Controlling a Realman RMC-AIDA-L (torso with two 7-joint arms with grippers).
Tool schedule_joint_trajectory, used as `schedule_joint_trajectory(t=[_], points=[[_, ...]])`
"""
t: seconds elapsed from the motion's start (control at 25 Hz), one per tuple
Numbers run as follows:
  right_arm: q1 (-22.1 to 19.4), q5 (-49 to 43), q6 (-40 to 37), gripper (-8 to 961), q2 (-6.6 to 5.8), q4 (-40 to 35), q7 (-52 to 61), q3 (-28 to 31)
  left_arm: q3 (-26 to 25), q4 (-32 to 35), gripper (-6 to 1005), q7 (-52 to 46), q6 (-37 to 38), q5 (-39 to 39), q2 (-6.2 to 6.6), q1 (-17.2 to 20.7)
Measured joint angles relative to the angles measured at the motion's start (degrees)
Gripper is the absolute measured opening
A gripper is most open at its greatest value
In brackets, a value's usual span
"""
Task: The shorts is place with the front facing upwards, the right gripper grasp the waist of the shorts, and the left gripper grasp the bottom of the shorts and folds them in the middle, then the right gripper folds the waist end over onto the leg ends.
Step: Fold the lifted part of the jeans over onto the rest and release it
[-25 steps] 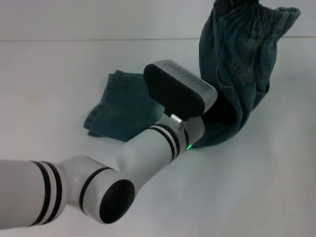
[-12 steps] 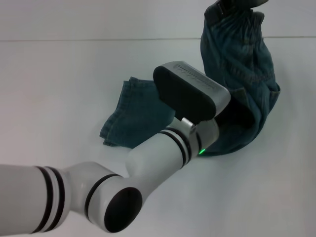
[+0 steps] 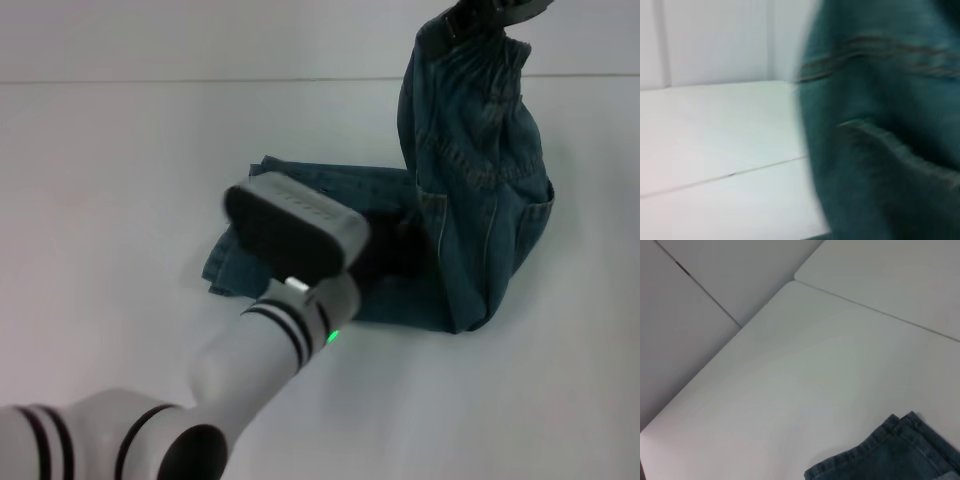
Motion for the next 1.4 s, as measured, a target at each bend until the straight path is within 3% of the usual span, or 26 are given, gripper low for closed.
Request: schedule_joint_trajectory(t=[0.2,0.44,0.64,0.8,1.08,1.28,1.32,1.4], points=[[-0.16,-0.01,0.06,64,0.03,0.48,-0.28,-0.07,-3.77,0.38,176,0.00,2.49,2.34,0.00,4.07],[-0.28,0.02,0.34,65,0.04,0.60,-0.70,-0.08,-9.35,1.62,400,-0.01,8.95,5.97,0.19,7.91],[-0.59,0.08,0.76,74,0.15,0.61,-0.79,-0.07,-15.29,4.62,429,-1.95,10.54,6.77,0.57,9.53],[-0.64,0.09,1.08,86,0.95,0.62,-1.18,-0.08,-20.21,8.91,447,-11.10,13.50,11.25,1.26,10.99],[0.55,0.16,4.68,107,3.86,0.67,-2.15,-2.69,-21.27,21.90,451,-46.22,25.48,26.93,4.66,12.26],[2.33,0.24,8.72,122,7.05,1.71,-3.78,-5.65,-20.74,35.65,455,-67.91,38.19,36.21,5.35,11.64],[3.53,0.27,10.08,125,8.43,3.07,-4.68,-6.30,-20.15,38.64,455,-71.67,41.67,37.87,5.65,11.68],[4.23,0.26,10.94,131,9.10,3.90,-5.03,-6.95,-19.81,39.76,457,-73.20,43.07,38.30,5.79,11.85]])
